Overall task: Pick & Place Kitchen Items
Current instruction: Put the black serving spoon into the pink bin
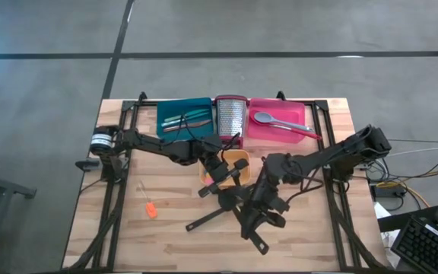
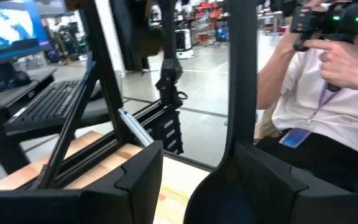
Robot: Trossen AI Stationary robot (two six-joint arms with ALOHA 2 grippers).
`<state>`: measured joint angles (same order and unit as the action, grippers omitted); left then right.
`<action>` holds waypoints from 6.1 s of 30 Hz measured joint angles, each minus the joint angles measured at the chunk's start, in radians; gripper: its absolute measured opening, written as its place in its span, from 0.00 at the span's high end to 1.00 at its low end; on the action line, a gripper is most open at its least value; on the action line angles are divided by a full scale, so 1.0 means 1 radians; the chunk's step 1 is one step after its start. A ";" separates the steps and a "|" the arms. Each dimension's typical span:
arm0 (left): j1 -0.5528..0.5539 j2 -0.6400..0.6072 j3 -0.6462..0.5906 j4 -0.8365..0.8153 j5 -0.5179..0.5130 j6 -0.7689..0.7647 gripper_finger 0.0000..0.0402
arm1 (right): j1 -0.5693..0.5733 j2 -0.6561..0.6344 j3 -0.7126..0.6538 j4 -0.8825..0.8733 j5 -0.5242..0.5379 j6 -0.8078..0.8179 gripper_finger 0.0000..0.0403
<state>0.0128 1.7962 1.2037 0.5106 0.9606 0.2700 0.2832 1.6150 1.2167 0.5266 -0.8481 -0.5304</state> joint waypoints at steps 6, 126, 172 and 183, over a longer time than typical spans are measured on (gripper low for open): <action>0.000 0.000 0.000 -0.041 -0.022 0.015 0.50 | 0.001 -0.004 -0.009 -0.016 0.067 0.019 0.97; -0.082 -0.260 -0.144 -0.434 -1.305 0.312 0.95 | 0.290 -0.418 -0.275 -0.252 1.217 0.373 0.71; -0.172 -0.154 0.068 -0.469 -2.340 0.875 0.95 | 0.038 -0.421 -0.190 -0.982 1.413 1.016 0.39; -0.172 -0.154 0.072 -0.468 -2.333 0.886 0.95 | -0.002 -0.374 -0.201 -0.995 1.411 1.010 0.51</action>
<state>-0.1589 1.6417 1.2759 0.0422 -1.3720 1.1564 0.2810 1.2411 1.0153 -0.4680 0.5632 0.4795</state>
